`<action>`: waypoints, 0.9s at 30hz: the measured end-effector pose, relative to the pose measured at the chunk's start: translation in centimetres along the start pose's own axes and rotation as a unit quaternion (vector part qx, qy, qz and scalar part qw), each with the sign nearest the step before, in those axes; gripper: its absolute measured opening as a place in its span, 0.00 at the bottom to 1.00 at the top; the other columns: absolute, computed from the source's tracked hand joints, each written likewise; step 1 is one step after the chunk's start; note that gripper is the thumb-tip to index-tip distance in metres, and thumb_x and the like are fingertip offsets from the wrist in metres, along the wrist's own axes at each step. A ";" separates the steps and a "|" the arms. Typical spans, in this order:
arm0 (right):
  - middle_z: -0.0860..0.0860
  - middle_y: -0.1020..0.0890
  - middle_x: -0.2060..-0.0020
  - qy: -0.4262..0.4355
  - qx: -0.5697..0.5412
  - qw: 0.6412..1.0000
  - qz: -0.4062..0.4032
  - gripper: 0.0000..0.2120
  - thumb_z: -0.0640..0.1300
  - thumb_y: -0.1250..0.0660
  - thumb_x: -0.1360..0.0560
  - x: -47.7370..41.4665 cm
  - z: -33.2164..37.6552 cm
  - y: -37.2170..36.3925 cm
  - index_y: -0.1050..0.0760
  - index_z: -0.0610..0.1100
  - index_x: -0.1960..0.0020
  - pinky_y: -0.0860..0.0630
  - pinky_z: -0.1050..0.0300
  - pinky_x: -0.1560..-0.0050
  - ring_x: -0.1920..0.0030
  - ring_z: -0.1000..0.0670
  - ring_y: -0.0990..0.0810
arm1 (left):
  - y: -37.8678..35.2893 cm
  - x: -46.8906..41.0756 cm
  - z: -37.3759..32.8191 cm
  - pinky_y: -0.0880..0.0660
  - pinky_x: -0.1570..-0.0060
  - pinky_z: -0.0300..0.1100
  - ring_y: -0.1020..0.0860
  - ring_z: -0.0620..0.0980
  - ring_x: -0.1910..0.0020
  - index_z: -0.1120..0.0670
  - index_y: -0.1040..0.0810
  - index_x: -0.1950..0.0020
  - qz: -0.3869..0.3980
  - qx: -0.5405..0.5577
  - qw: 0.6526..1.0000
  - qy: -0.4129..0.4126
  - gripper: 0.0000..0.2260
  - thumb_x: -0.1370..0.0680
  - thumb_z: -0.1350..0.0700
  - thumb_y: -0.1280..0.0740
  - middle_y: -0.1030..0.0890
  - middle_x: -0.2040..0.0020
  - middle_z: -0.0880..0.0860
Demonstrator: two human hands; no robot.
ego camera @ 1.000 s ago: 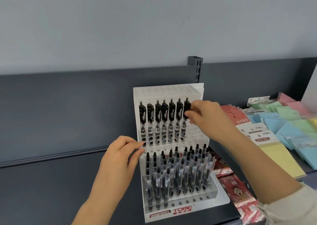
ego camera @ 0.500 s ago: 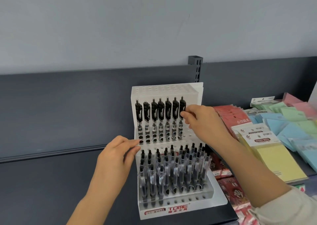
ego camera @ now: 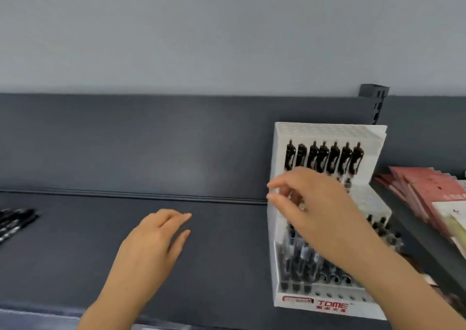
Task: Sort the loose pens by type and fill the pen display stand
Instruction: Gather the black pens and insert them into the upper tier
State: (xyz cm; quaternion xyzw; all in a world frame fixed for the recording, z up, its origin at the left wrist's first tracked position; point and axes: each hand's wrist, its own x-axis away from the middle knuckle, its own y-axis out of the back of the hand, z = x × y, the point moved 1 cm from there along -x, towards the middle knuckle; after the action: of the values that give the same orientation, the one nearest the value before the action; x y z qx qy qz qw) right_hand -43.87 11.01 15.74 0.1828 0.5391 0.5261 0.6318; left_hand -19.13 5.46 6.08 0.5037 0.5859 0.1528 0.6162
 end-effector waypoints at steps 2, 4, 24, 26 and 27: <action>0.61 0.25 0.58 0.022 -0.028 0.998 0.057 0.09 0.54 0.39 0.24 -0.6 2.5 -3.3 0.26 0.57 0.45 0.29 0.66 0.53 0.55 0.60 0.26 | 1.5 2.2 4.0 0.26 0.73 0.38 0.21 0.48 0.60 0.50 0.19 0.47 0.000 -0.030 0.999 0.025 0.11 0.29 0.56 0.26 0.21 0.54 0.44; 0.63 0.27 0.55 0.034 -0.053 0.992 0.110 0.11 0.55 0.38 0.24 -1.3 5.1 -7.0 0.27 0.57 0.42 0.30 0.66 0.49 0.52 0.62 0.27 | 3.4 4.6 8.4 0.26 0.75 0.40 0.20 0.50 0.61 0.51 0.18 0.48 -0.009 -0.057 0.997 0.048 0.11 0.30 0.57 0.25 0.20 0.54 0.45; 0.57 0.28 0.39 0.048 -0.115 0.950 0.286 0.22 0.54 0.38 0.23 -9.8 31.0 -32.7 0.34 0.51 0.31 0.31 0.57 0.38 0.39 0.55 0.29 | 16.9 17.1 39.2 0.21 0.63 0.47 0.20 0.54 0.58 0.55 0.20 0.44 0.030 -0.142 0.975 0.169 0.22 0.27 0.44 0.42 0.19 0.52 0.51; 0.56 0.27 0.39 0.047 -0.119 0.946 0.298 0.23 0.54 0.38 0.23 -11.2 32.1 -34.6 0.34 0.50 0.31 0.31 0.57 0.38 0.39 0.54 0.29 | 16.4 16.7 41.3 0.21 0.62 0.47 0.20 0.55 0.58 0.55 0.20 0.43 0.043 -0.140 0.974 0.173 0.20 0.28 0.45 0.38 0.19 0.51 0.52; 0.55 0.27 0.39 0.041 -0.124 0.945 0.301 0.23 0.54 0.37 0.23 -12.0 32.5 -35.6 0.34 0.49 0.31 0.31 0.56 0.38 0.39 0.54 0.29 | 16.1 16.3 42.3 0.21 0.61 0.47 0.20 0.55 0.57 0.55 0.20 0.43 0.049 -0.139 0.973 0.178 0.18 0.28 0.46 0.35 0.19 0.51 0.52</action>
State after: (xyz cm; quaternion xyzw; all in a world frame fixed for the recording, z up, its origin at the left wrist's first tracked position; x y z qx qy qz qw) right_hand 2.81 -1.89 4.64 0.2345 0.4151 0.7617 0.4389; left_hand 28.77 6.62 1.51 0.4058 0.6338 0.3496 0.5581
